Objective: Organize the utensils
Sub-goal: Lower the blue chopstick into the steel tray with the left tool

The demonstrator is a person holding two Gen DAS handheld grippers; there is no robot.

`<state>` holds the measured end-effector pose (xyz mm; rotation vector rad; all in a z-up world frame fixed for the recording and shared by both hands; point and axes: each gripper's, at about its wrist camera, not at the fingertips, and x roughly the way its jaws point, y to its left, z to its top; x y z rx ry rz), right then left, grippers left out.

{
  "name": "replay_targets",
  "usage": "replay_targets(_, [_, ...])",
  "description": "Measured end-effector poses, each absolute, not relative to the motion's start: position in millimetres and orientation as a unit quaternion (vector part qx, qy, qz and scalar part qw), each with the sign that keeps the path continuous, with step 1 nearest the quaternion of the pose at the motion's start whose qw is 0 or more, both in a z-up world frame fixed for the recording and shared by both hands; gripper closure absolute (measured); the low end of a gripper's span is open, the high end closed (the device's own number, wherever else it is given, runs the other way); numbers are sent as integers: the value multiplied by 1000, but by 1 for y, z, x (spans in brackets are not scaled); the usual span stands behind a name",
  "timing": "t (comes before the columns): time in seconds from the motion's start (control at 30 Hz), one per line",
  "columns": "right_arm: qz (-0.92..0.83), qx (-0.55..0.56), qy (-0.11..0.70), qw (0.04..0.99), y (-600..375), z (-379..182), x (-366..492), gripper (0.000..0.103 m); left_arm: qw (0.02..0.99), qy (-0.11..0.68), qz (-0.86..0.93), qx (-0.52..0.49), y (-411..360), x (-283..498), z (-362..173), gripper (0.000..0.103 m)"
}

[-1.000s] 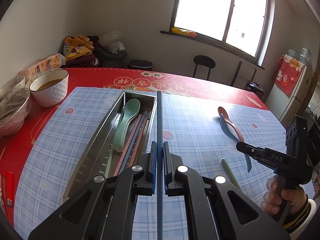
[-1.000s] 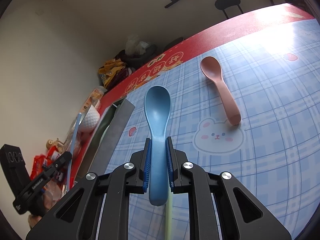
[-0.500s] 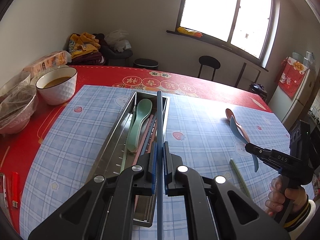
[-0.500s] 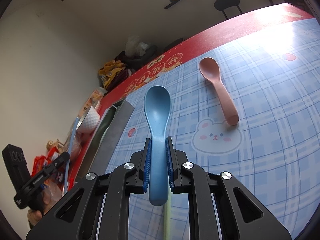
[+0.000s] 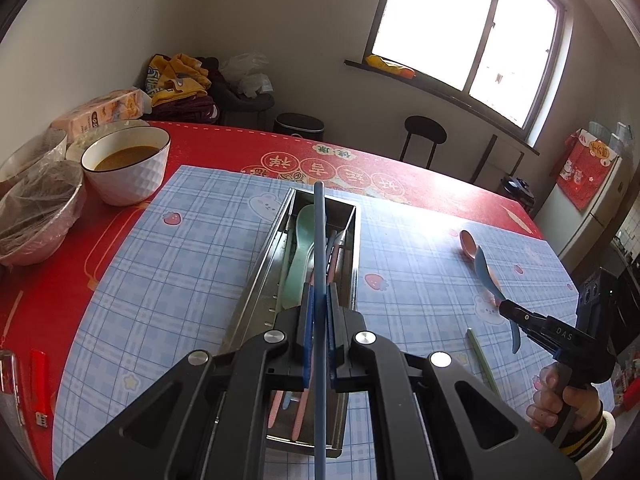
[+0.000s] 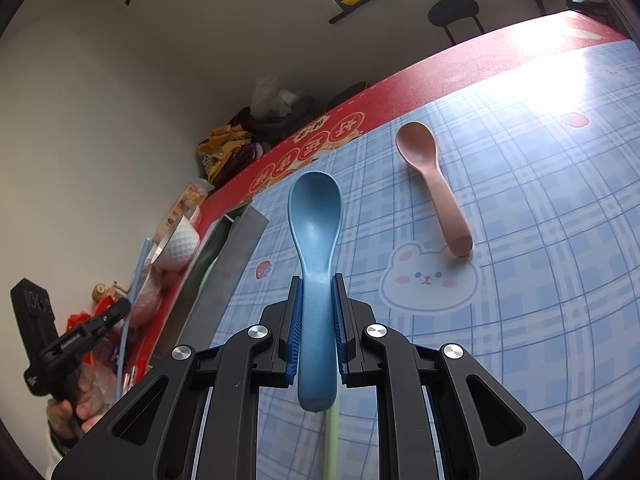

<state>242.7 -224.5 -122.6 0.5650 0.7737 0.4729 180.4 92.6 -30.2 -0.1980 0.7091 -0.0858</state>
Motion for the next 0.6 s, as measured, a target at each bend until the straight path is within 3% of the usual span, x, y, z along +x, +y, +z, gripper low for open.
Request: replay_targets(0.6, [220,256,363,869,-223,-121,239,89,904,423,-53,-29,65,263,-58,97])
